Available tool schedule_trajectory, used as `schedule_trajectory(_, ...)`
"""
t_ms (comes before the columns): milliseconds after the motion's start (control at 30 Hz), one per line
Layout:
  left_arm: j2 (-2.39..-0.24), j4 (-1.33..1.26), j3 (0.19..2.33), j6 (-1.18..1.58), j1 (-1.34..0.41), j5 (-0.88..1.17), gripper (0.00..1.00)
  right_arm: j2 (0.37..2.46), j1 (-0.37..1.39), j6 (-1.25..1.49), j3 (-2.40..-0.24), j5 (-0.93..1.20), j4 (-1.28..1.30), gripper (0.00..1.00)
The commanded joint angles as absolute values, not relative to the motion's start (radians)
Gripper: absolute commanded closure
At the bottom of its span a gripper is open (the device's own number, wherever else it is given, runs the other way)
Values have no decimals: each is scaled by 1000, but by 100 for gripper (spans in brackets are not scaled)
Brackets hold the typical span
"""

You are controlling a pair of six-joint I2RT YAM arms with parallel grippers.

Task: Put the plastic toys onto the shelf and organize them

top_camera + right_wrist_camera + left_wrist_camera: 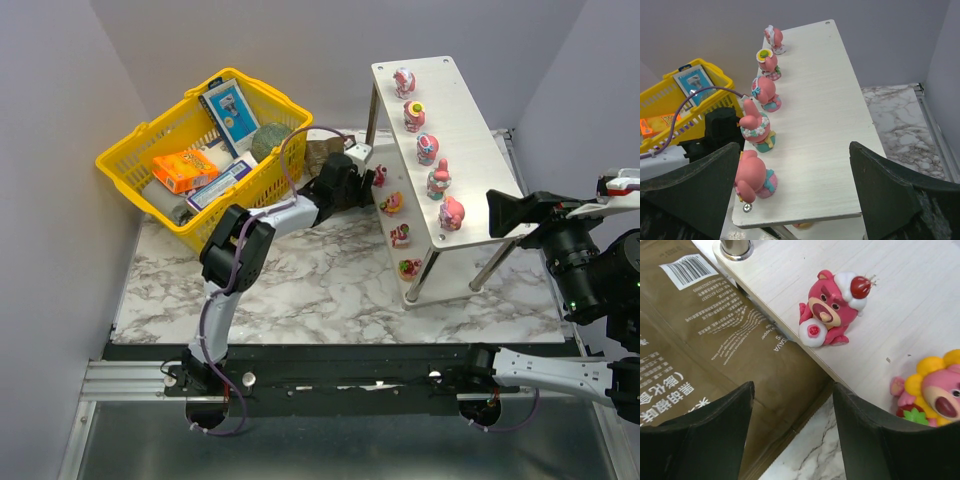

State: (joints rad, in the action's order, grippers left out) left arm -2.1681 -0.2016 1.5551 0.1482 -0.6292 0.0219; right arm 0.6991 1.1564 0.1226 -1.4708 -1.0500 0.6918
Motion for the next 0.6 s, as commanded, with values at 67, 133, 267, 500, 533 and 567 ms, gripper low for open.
schedule_trajectory(67,-2023,-235,1528,163,-626,8,21,695,1154,106,-1491,-1034,684,3)
schedule_trajectory(133,-1959,-236,1491,166,-626,-29,13,695,1154,104,-1494,-1026,680,3)
schedule_trajectory(267,-1809,-172,1425,192,-629,-49,2,701,1154,107,-1505,-1011,684,2)
schedule_trajectory(500,-1550,135,1388,311,-637,-169,1,719,1154,104,-1532,-1008,710,0)
schedule_trajectory(533,-1522,158,1376,331,-637,-175,1,719,1154,101,-1534,-1006,712,0)
schedule_trajectory(567,-1494,194,1359,343,-637,-179,1,721,1154,98,-1534,-1005,712,0)
